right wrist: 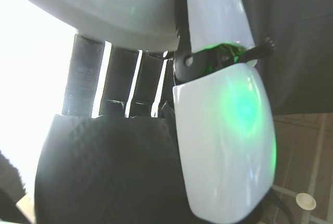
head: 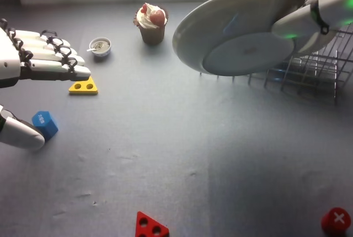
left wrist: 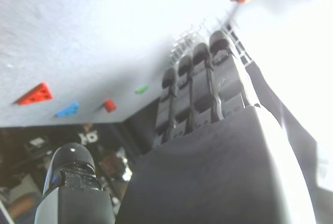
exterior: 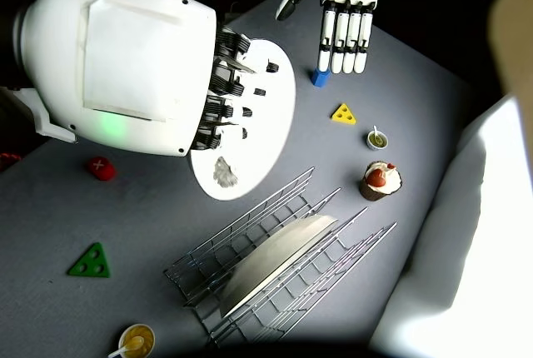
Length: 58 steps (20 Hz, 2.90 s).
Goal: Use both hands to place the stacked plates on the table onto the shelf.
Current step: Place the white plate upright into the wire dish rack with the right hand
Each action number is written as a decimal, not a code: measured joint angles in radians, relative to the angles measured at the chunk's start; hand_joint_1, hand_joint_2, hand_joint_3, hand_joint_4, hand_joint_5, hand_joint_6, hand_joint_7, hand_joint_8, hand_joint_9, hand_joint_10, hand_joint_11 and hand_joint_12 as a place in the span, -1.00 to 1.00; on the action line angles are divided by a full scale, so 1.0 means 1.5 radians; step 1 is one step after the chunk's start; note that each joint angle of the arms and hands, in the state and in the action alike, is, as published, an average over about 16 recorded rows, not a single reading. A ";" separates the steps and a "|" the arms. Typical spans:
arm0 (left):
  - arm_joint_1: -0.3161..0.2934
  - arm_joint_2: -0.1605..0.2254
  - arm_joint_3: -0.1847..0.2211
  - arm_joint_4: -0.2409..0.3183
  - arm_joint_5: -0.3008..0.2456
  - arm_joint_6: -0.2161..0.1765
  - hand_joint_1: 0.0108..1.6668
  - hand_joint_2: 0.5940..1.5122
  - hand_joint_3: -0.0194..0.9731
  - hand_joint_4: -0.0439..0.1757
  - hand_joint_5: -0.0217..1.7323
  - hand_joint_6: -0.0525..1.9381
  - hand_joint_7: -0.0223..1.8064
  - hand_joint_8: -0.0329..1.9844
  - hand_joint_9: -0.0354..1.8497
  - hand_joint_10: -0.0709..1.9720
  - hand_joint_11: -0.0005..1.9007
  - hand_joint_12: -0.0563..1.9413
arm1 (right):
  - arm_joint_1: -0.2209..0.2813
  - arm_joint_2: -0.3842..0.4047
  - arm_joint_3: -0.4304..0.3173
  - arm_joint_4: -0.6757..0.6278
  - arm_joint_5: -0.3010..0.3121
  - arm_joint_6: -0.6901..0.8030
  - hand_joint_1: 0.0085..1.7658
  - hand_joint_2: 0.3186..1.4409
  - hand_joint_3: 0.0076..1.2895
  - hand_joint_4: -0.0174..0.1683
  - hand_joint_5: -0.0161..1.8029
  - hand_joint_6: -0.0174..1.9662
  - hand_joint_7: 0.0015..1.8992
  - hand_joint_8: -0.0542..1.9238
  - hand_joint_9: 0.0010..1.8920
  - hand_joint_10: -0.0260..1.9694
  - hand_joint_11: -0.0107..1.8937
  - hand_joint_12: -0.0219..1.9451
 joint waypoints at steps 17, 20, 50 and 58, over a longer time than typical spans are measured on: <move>0.008 0.013 0.004 0.024 -0.003 0.000 -0.92 -0.08 -0.95 -0.56 -0.84 -0.93 -0.82 -0.97 -0.82 -0.92 -0.84 -0.93 | 0.000 0.005 0.044 -0.009 0.009 0.011 0.68 0.12 -0.99 -0.91 0.03 -0.09 0.17 -0.39 0.26 -0.37 0.10 0.20; 0.004 0.013 0.010 0.024 -0.003 0.000 -0.91 -0.09 -0.95 -0.56 -0.84 -0.93 -0.82 -0.97 -0.82 -0.92 -0.84 -0.93 | 0.000 0.004 0.045 -0.013 0.007 0.012 0.68 0.12 -0.99 -0.91 0.03 -0.09 0.17 -0.39 0.26 -0.36 0.09 0.20; -0.002 0.018 0.013 0.023 -0.005 0.000 -0.91 -0.09 -0.95 -0.56 -0.83 -0.93 -0.81 -0.97 -0.81 -0.92 -0.84 -0.93 | 0.001 -0.008 0.061 -0.308 0.040 0.289 0.67 0.13 -1.00 -0.91 0.01 -0.08 0.15 -0.39 0.25 -0.38 0.09 0.29; 0.000 0.021 0.013 0.020 -0.005 0.000 -0.94 -0.09 -0.95 -0.56 -0.82 -0.93 -0.80 -0.97 -0.80 -0.92 -0.84 -0.93 | -0.011 -0.006 0.078 -0.283 0.042 0.289 0.67 0.13 -0.99 -0.91 0.02 -0.09 0.17 -0.41 0.28 -0.42 0.08 0.30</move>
